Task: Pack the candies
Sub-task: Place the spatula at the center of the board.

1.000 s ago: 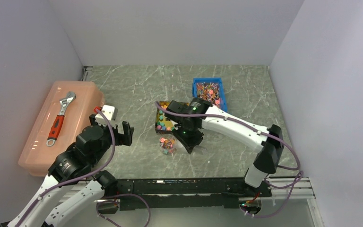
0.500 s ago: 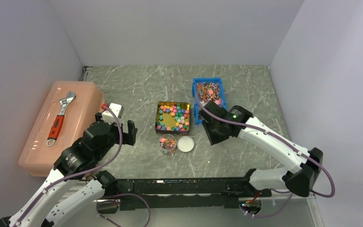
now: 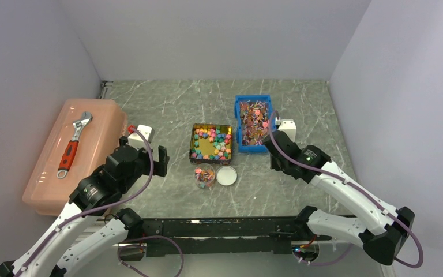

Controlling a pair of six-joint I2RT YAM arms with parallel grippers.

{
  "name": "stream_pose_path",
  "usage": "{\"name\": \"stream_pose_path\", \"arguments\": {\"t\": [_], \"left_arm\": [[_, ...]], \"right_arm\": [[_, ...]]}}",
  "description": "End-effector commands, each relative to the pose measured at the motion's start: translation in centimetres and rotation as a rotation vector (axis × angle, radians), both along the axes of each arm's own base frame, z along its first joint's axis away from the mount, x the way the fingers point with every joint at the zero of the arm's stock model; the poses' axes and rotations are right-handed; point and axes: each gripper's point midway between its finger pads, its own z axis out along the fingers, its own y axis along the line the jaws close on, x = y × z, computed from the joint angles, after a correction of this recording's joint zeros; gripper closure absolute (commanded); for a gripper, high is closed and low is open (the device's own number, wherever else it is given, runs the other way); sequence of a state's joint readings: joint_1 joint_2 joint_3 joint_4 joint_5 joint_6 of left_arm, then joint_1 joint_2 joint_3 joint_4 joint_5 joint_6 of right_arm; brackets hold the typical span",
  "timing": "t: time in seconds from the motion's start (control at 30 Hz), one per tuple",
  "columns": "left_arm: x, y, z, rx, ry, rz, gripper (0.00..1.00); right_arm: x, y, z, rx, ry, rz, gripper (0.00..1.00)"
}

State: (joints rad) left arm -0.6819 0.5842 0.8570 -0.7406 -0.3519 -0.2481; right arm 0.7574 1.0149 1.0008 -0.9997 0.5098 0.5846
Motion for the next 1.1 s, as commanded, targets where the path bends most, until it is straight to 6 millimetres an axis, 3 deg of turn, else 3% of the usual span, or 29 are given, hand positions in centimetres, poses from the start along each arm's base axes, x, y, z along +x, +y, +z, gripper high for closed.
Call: {"name": "stream_pose_path", "arguments": {"t": [0.0,0.43,1.07], "left_arm": [[0.6,-0.5,1.0,-0.018,-0.035,-0.011,0.01],[0.8,-1.1,0.7,-0.015,-0.027,-0.034,0.01],[1.0,-1.8,0.5,-0.015,-0.024,-0.067,0.01]], "right_arm": [[1.9,-1.8,1.5,0.018,-0.162,-0.143,1.00],[4.4,-4.1,-0.5,0.096,-0.299,-0.349,1.00],[8.8,-8.3,-7.3,0.193,-0.257,-0.589,1.00]]}}
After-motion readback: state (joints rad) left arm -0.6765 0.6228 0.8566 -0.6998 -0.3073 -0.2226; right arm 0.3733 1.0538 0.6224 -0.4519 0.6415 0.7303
